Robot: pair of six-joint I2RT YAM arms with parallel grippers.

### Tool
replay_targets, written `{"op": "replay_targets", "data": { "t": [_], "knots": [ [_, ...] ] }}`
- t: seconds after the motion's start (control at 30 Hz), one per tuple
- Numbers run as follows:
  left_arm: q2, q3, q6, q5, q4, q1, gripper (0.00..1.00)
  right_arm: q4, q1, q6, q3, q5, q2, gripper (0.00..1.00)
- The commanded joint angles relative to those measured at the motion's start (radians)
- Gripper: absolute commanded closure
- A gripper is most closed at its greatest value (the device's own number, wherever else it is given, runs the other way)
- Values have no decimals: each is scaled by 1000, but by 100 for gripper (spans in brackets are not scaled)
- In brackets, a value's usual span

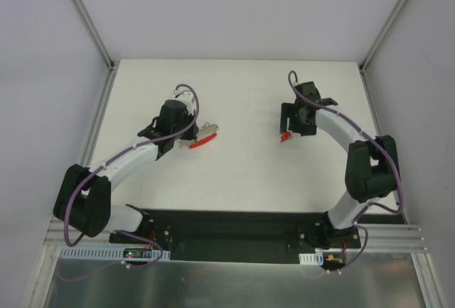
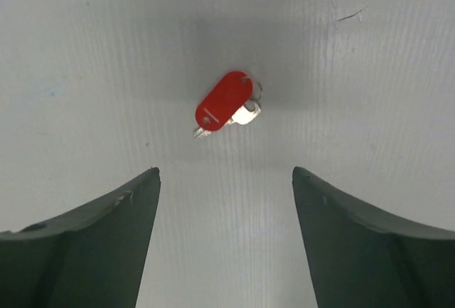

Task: Remove the keys from the keyring

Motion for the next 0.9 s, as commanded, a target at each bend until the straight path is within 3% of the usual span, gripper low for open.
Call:
{"op": "replay_targets", "data": {
  "t": [0.0,0.03,0.17,0.43,0.47,0.73,0.8,0.87],
  "knots": [
    [45,51,-60,68,74,49,100,-17,4,0,-46,3,-204,7],
    [71,65,-77,83,81,69,100,-14,7,0,-63,2,-271,4],
    [135,105,-74,123,99,77,100,-16,24,-4,-150,-27,-429,4],
    [240,142,-82,118,97,86,97,-62,78,3,-236,-24,-627,4],
    [244,145,-83,120,94,86,87,-66,83,3,-238,-23,-641,4],
    [130,211,-16,114,25,92,48,-108,130,19,-227,-21,-790,4],
    [74,214,7,190,19,92,31,-105,130,37,-226,-32,-840,4],
    [-19,202,29,291,19,91,23,-106,132,43,-227,-81,-908,4]
  ]
}}
